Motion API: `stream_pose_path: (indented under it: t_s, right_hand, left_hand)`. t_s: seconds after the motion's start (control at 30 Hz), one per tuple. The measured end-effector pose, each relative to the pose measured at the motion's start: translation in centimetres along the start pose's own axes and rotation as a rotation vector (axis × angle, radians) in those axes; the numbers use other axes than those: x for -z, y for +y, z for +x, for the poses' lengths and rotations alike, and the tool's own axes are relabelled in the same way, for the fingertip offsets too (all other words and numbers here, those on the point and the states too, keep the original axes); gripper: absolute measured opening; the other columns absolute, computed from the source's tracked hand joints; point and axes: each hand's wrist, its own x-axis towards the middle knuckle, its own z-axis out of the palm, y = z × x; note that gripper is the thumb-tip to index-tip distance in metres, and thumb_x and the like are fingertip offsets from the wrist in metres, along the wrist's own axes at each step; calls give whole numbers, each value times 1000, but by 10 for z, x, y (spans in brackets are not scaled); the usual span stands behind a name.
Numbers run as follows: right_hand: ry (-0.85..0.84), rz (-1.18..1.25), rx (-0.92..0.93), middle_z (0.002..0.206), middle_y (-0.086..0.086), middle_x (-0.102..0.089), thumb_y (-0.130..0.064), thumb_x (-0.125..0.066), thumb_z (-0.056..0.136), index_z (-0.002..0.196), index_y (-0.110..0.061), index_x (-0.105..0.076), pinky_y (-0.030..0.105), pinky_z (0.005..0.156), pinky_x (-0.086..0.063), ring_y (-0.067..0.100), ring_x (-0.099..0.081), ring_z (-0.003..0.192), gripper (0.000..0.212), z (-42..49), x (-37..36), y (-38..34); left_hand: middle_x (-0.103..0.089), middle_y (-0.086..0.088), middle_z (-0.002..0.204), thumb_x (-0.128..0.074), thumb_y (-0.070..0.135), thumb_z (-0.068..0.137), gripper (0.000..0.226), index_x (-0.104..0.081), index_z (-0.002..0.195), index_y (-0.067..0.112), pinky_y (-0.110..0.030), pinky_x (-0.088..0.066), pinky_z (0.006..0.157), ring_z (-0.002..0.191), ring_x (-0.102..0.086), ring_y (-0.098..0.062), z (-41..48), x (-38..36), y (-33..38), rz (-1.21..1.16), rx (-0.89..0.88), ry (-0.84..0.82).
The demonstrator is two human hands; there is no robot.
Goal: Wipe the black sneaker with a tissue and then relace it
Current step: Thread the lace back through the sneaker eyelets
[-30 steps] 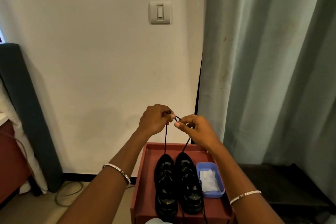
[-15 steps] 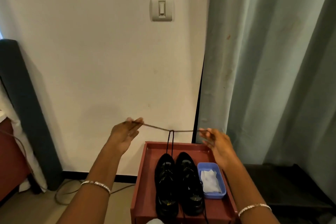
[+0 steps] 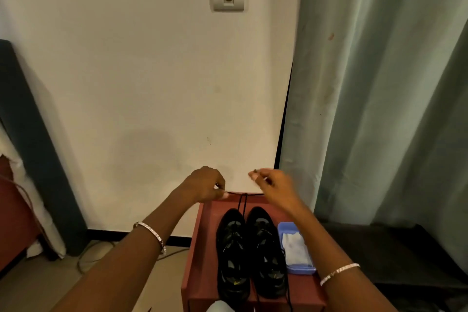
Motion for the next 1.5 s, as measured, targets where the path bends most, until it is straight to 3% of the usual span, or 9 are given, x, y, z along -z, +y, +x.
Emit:
stream_pose_path:
  t_s: [0.1, 0.4, 0.6, 0.7, 0.83, 0.97, 1.1, 1.27, 1.5]
  right_hand:
    - [-188, -447, 53, 68, -2, -68, -39, -68, 90, 75, -13, -72, 28, 63, -42, 11, -55, 65, 30, -18, -4, 53]
    - [288, -166, -819, 69, 14, -71, -19, -73, 88, 69, -11, -76, 39, 76, -55, 31, -66, 72, 21, -131, 17, 204]
    - [325, -10, -733, 77, 12, -72, -22, -75, 87, 80, -10, -78, 40, 81, -54, 30, -67, 79, 14, -123, -1, 189]
    - [256, -6, -674, 72, 8, -74, -36, -72, 88, 72, -11, -79, 37, 76, -54, 26, -68, 76, 30, -109, -14, 176]
    - [-4, -539, -655, 89, 12, -72, -46, -62, 92, 85, -12, -75, 40, 89, -45, 35, -64, 95, 38, -99, -37, 162]
    - [44, -591, -500, 92, 9, -72, -29, -64, 91, 102, -18, -69, 40, 89, -47, 32, -67, 91, 16, -89, -74, 148]
    - [-30, -305, -386, 94, 10, -73, -13, -70, 85, 90, -14, -78, 42, 82, -54, 33, -67, 90, 9, -76, -119, 149]
    - [-137, -416, -389, 116, 4, -68, -24, -63, 94, 117, -23, -71, 43, 97, -43, 29, -56, 116, 25, -62, -154, 160]
    - [-20, -383, -463, 90, -5, -71, -28, -63, 93, 89, -26, -71, 36, 86, -27, 21, -61, 100, 9, -62, -163, 172]
  left_hand:
    - [-60, 11, 77, -65, 32, 93, 21, -76, 84, 18, -16, -39, 68, 76, -56, -3, -13, -15, -23, -319, 67, 25]
    - [-56, -2, 75, -51, 19, 101, 25, -58, 77, 15, -18, -31, 40, 59, -45, -12, -87, -158, -153, -1310, 1212, 452]
    - [-60, -7, 61, -55, 16, 98, 23, -60, 76, 11, -12, -30, 35, 34, -49, -6, -73, -170, -143, -1333, 1064, 390]
    - [-70, -19, 95, -65, 28, 88, 19, -71, 93, 11, -32, -57, 70, 80, -69, -26, -48, -170, -123, -849, 907, 204]
    - [-52, -10, 138, -64, 32, 88, 59, -45, 142, 19, -46, -38, 102, 128, -47, -33, -26, -176, -69, 27, 744, 183]
    - [-70, -4, 116, -59, 23, 90, 27, -70, 114, 28, -38, -46, 91, 112, -61, -29, 3, -197, -33, -177, 477, 147]
    - [-73, -3, 111, -63, 22, 93, 24, -70, 115, 28, -39, -51, 92, 110, -64, -28, 11, -226, -13, -370, 519, 16]
    - [-74, -5, 98, -64, 26, 93, 10, -70, 100, 23, -34, -47, 80, 98, -67, -29, 19, -253, -11, -392, 559, 105]
    - [-70, -1, 76, -63, 23, 92, 5, -63, 87, 23, -37, -51, 76, 80, -67, -28, 17, -268, -13, -386, 576, 205]
